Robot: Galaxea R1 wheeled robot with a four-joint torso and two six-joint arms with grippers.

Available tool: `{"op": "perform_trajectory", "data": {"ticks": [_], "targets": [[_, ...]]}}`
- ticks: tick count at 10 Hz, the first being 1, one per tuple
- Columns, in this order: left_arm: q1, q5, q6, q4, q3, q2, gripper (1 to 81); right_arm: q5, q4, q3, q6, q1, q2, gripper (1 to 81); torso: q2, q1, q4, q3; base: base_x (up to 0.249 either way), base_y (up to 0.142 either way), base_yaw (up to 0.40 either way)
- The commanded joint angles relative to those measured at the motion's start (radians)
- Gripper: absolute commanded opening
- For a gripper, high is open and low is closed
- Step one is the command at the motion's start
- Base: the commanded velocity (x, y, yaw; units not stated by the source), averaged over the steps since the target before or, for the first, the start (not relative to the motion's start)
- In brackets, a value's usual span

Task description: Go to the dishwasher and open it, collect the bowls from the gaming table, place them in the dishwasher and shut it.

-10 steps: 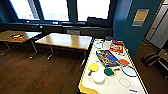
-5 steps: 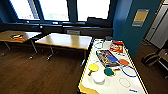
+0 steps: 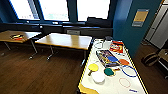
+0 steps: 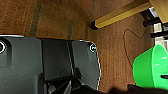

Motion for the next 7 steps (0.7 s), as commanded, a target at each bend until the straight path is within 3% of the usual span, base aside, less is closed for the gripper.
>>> {"op": "perform_trajectory", "data": {"ticks": [1,2,4,7], "targets": [[-0.122,0.100,-0.005,-0.007,0.154,-0.080,81.1,-0.085,-0.019,-0.031,-0.005,0.033,-0.007,1.0,0.000,0.000,0.000,0.000,0.000,0.000,0.000],[-0.150,0.136,-0.008,-0.007,0.186,-0.088,81.1,-0.086,-0.020,-0.051,-0.005,0.035,0.011,1.0,0.000,0.000,0.000,0.000,0.000,0.000,0.000],[-0.206,0.170,-0.048,-0.006,0.233,-0.086,81.1,-0.088,-0.020,-0.062,-0.005,0.036,0.025,1.0,0.000,0.000,0.000,0.000,0.000,0.000,0.000],[-0.303,0.265,-0.078,-0.004,0.314,-0.082,81.1,-0.088,-0.019,-0.070,-0.005,0.035,0.034,1.0,0.000,0.000,0.000,0.000,0.000,0.000,0.000]]}}
